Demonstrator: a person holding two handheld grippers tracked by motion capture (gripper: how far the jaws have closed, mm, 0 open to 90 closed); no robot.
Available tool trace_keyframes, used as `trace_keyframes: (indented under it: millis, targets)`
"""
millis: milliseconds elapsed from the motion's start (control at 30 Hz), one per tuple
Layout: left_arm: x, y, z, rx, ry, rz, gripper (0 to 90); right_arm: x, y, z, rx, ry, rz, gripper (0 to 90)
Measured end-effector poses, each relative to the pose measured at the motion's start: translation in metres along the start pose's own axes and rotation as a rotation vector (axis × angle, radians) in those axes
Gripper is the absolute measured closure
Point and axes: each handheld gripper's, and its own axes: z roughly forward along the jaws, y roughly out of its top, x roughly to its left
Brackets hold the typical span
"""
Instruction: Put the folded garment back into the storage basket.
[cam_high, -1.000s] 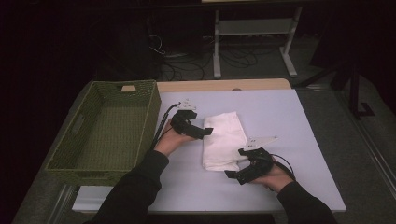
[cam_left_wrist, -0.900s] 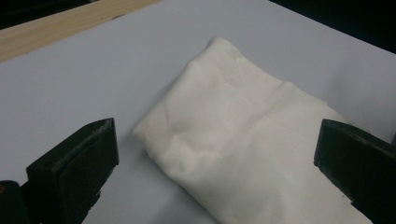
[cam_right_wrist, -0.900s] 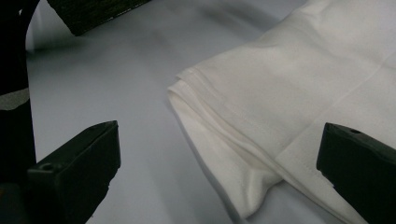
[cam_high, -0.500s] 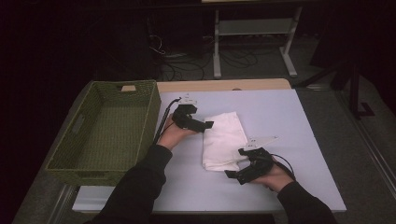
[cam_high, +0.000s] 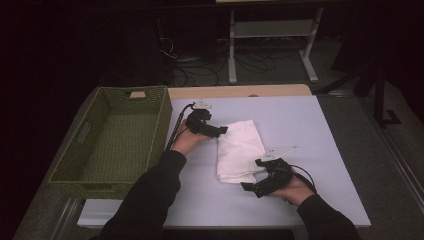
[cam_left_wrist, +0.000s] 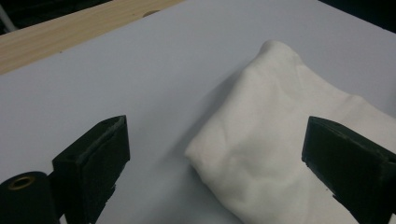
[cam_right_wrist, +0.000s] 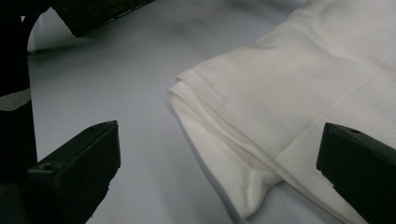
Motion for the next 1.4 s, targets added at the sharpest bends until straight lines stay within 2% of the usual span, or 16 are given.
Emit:
trace_keyframes:
  millis: [67, 100, 267, 367, 567, 733, 900, 1133, 1400]
  targets:
    - [0.002, 0.001, 0.001, 0.006, 0.006, -0.001, 8.4, 0.0, 0.0, 0.0, -0.001, 0.0, 0.0, 0.0]
    - [0.003, 0.001, 0.002, 0.007, 0.004, -0.001, 12.4, 0.0, 0.0, 0.0, -0.001, 0.0, 0.001, 0.0]
    - [0.004, 0.003, 0.005, 0.006, 0.014, 0.011, 15.3, -0.001, 0.0, 0.0, 0.0, 0.0, 0.0, 0.0]
    - [0.005, 0.003, 0.006, 0.011, 0.015, 0.02, 21.0, 0.0, 0.0, 0.0, 0.0, 0.001, 0.001, 0.0]
    - [0.009, 0.001, 0.009, 0.01, -0.001, 0.006, 34.3, 0.0, 0.0, 0.0, 0.001, 0.002, 0.002, 0.0]
    - [0.008, 0.0, 0.012, 0.002, -0.014, 0.003, 41.0, -0.001, 0.0, -0.001, -0.003, 0.003, 0.003, 0.0]
    - [0.008, -0.003, 0.015, 0.017, -0.031, -0.009, 47.3, 0.0, 0.0, -0.002, -0.004, 0.005, 0.002, 0.0]
    - [0.01, -0.008, 0.021, 0.047, -0.033, -0.028, 49.6, 0.0, 0.0, -0.002, -0.002, 0.007, 0.002, 0.0]
    - [0.01, -0.012, 0.027, 0.085, -0.016, -0.025, 50.1, -0.001, -0.001, -0.002, -0.004, 0.006, 0.004, 0.0]
